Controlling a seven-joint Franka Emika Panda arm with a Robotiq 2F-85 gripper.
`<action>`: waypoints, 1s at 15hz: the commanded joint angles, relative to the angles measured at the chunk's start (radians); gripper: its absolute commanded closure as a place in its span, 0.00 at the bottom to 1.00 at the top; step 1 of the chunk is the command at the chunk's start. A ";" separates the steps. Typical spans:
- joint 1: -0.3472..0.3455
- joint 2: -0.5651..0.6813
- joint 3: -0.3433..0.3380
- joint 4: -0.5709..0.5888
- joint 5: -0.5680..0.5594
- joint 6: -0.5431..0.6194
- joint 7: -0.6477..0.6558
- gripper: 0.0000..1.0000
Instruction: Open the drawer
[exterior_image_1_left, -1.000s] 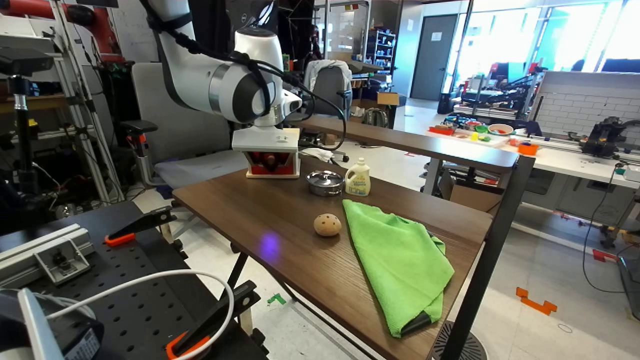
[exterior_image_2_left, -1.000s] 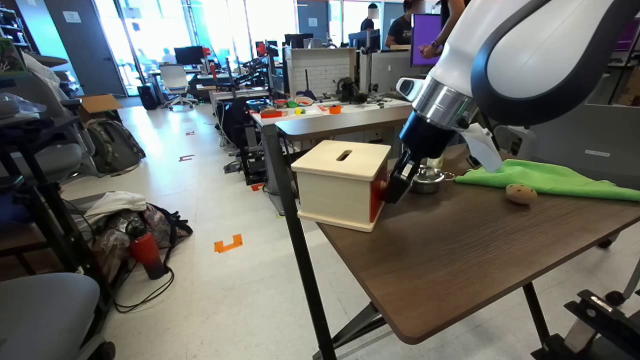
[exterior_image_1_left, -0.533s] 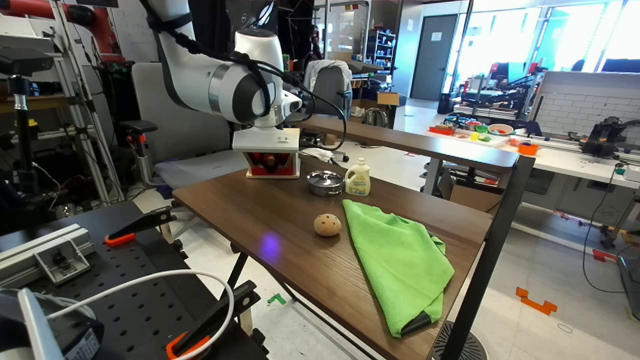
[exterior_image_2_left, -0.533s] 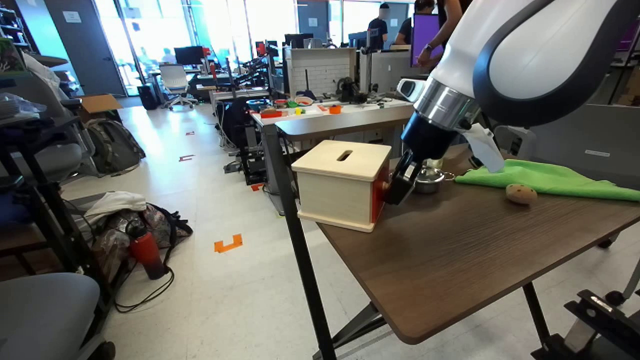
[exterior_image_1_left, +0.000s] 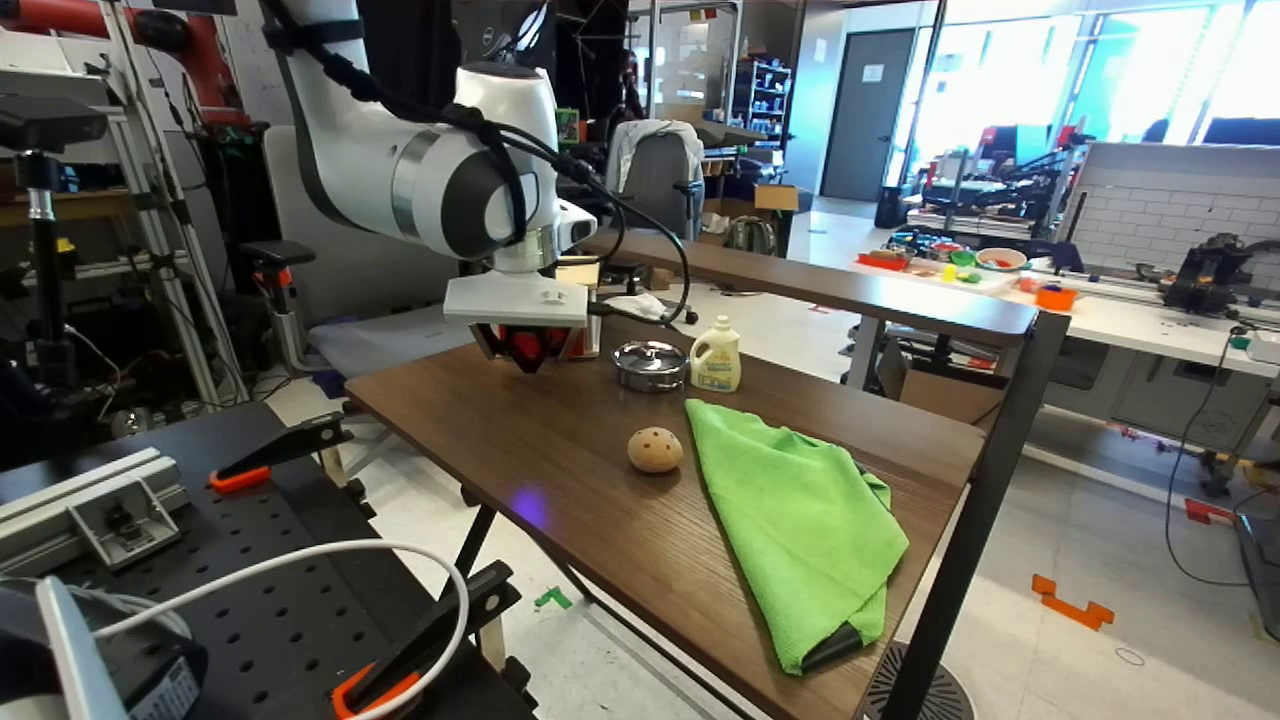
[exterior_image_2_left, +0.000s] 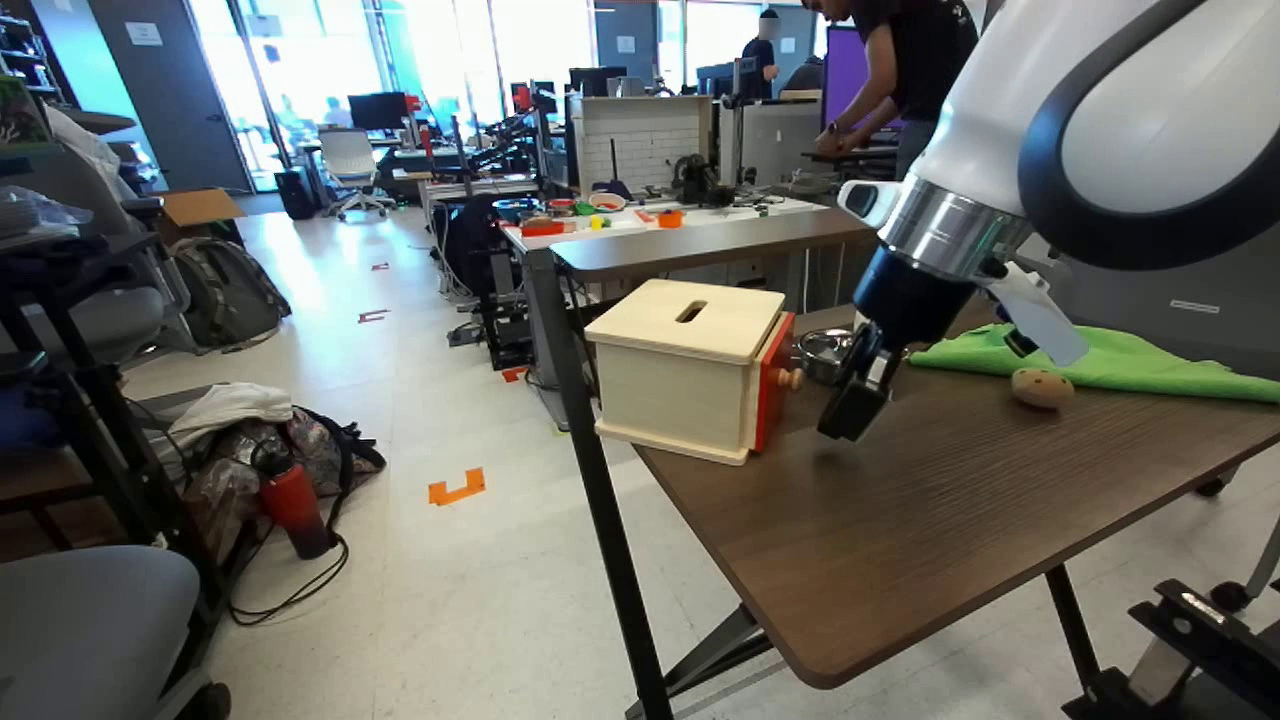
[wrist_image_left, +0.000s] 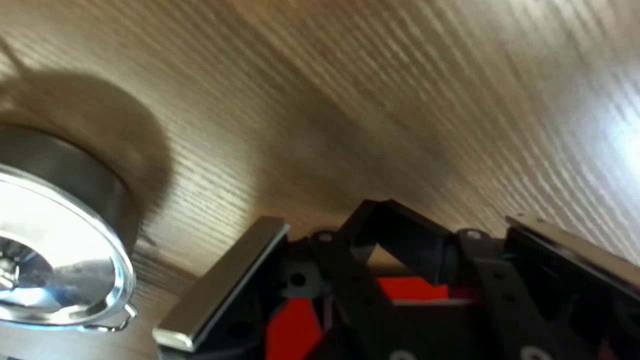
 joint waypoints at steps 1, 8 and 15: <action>-0.027 -0.080 -0.010 -0.106 0.015 0.000 -0.025 0.97; -0.023 -0.144 -0.017 -0.091 0.023 -0.014 -0.028 0.27; 0.025 -0.139 -0.033 -0.038 0.025 -0.018 -0.019 0.00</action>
